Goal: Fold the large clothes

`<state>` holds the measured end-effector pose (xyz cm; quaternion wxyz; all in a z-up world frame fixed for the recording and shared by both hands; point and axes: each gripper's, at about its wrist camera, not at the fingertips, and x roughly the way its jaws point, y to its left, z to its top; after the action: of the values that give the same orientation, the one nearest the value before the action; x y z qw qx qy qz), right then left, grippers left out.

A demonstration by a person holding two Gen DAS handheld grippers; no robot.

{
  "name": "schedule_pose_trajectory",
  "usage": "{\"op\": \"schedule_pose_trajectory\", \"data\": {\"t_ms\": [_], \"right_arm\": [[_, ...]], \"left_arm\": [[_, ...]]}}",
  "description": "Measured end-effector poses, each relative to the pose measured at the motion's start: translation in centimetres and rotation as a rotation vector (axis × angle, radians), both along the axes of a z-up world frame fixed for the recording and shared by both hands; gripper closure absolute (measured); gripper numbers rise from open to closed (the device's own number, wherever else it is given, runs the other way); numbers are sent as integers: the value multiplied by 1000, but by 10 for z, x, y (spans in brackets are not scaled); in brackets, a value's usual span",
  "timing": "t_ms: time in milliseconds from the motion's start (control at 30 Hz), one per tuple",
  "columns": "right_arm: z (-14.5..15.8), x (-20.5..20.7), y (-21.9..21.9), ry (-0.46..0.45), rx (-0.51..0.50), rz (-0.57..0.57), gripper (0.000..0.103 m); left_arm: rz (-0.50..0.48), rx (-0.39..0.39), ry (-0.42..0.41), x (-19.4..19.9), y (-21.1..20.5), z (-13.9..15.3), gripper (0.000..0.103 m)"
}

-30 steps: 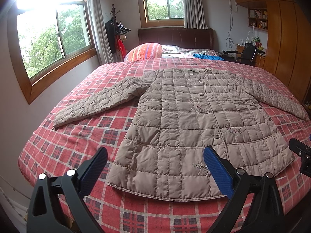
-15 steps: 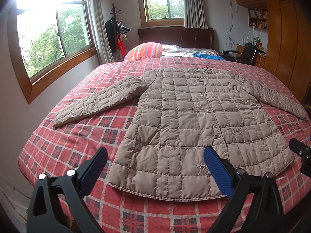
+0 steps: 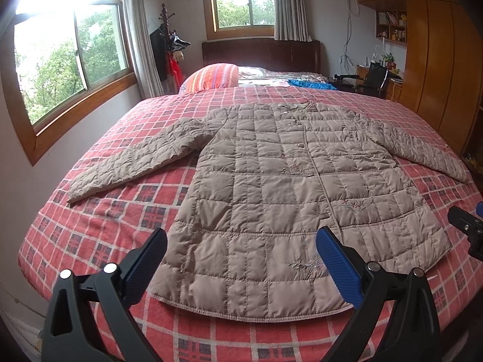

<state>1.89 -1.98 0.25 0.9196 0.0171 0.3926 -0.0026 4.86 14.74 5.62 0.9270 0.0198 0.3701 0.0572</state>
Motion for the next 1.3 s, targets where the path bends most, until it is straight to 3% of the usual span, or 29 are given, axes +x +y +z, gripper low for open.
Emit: {"op": "schedule_pose_trajectory", "data": {"t_ms": [133, 267, 467, 567, 733, 833, 900, 1033, 1200, 1233, 1300], "right_arm": [[10, 23, -55, -32, 63, -75, 3], [18, 58, -132, -103, 133, -141, 3], [7, 133, -250, -11, 131, -291, 3], [-15, 170, -308, 78, 213, -316, 3], [-56, 213, -384, 183, 246, -383, 3], [-79, 228, -413, 225, 324, -398, 3], [-87, 236, -427, 245, 292, -429, 3], [-105, 249, -447, 303, 344, -438, 3], [-112, 259, -443, 316, 327, -432, 4], [-114, 260, -443, 321, 328, -427, 7], [-121, 266, -444, 342, 329, -428, 30]], "left_arm": [[-99, -80, 44, 50, -14, 3, 4], [-213, -99, 99, 116, -46, 0, 4], [-269, -153, 202, 218, -103, -19, 4], [-305, -173, 265, 260, -135, -30, 4], [-353, -233, 338, 317, -182, -49, 8], [-367, -286, 377, 340, -201, -62, 12], [-374, -309, 401, 352, -210, -71, 12], [-376, -317, 403, 366, -221, -84, 15], [-374, -374, 429, 378, -220, -98, 20], [-371, -380, 435, 381, -220, -101, 21], [-361, -396, 449, 385, -217, -107, 21]]}}
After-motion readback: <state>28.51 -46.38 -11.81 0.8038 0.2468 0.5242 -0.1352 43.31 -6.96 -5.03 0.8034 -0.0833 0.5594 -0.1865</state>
